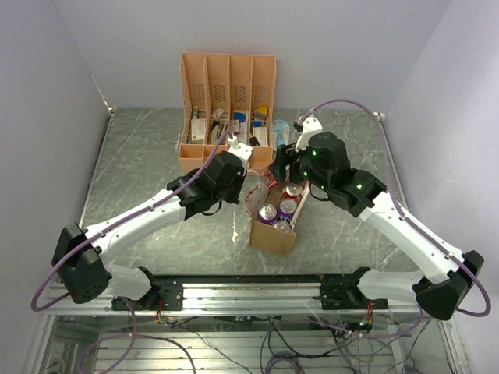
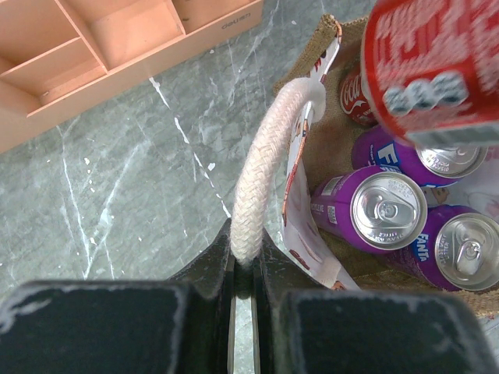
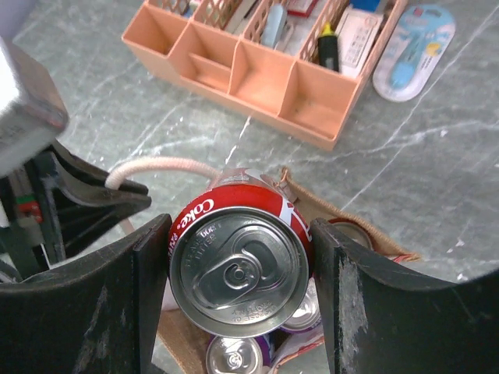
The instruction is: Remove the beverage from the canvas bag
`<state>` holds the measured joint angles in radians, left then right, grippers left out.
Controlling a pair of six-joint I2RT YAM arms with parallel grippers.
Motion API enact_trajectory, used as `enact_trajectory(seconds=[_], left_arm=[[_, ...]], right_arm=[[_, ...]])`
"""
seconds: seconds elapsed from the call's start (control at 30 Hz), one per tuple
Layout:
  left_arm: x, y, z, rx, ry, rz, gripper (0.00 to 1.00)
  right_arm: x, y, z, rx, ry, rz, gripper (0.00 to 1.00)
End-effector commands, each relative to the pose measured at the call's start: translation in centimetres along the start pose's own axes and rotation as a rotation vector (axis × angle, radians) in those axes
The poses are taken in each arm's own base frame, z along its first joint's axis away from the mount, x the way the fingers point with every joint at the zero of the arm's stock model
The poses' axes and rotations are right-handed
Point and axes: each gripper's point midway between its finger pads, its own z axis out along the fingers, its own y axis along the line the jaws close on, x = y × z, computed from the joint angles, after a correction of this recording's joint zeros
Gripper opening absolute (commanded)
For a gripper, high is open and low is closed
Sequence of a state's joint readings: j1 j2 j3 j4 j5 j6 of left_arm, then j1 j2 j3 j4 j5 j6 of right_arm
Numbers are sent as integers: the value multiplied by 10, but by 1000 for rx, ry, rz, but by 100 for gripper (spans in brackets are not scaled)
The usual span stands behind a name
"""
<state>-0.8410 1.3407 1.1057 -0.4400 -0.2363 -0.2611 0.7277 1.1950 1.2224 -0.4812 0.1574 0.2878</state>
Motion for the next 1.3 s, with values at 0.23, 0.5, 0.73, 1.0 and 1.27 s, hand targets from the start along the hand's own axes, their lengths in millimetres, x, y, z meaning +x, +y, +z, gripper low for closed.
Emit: enact_trajectory(seconds=[0.23,0.5,0.73,1.0,1.27], left_arm=[[-14,15,0,-64,-29,9,7],[-14,14,0,-64,-27,10,7],[-14,14,0,-60,-27,12,7],[-11,14,2,-65,-14,14,7],[-11,14,2,-66,-15,15,7]], right_arm=[[-96,-29,-42,191,-263,15,0],[-115,-101,-65,591,-333,-6,0],[-71,-181,-33,691,-205,83,0],[4,-240,20,640,9,215,0],[48,-261,50,614,132,214,0]])
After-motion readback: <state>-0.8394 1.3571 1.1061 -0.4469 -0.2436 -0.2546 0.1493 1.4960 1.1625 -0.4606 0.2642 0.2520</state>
